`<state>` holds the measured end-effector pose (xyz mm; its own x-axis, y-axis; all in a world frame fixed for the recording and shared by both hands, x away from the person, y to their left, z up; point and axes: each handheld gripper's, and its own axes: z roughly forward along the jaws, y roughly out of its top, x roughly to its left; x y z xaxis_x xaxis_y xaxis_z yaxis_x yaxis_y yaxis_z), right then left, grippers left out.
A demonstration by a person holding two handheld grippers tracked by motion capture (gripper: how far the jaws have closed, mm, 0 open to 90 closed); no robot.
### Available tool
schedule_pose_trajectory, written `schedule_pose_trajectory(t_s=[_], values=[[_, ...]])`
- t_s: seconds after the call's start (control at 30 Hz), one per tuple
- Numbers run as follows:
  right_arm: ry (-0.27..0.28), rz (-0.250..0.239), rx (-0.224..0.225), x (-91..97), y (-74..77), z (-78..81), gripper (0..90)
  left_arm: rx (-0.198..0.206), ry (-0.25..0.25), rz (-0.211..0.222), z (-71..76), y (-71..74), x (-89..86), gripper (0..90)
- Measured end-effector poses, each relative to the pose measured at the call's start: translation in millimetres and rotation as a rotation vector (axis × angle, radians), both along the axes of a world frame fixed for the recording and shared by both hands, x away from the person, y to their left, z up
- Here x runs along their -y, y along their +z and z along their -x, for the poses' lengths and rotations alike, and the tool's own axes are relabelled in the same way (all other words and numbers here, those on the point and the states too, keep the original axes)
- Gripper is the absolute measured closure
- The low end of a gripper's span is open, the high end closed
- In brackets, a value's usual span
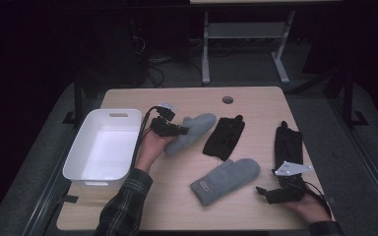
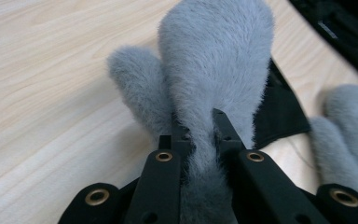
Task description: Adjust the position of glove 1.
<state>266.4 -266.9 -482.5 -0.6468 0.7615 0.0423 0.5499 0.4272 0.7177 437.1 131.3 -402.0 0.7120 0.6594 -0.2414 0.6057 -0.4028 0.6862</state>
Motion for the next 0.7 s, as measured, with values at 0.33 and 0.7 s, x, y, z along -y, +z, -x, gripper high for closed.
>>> schedule_pose_trajectory(t_s=[0.33,0.7], values=[[0.000,0.000,0.000,0.0,0.0,0.0,8.9,-0.015,-0.038,0.033,19.1,17.8,9.0,82.4],[0.000,0.000,0.000,0.0,0.0,0.0,8.9,-0.026,-0.110,0.022,51.8,31.2,35.7,82.4]])
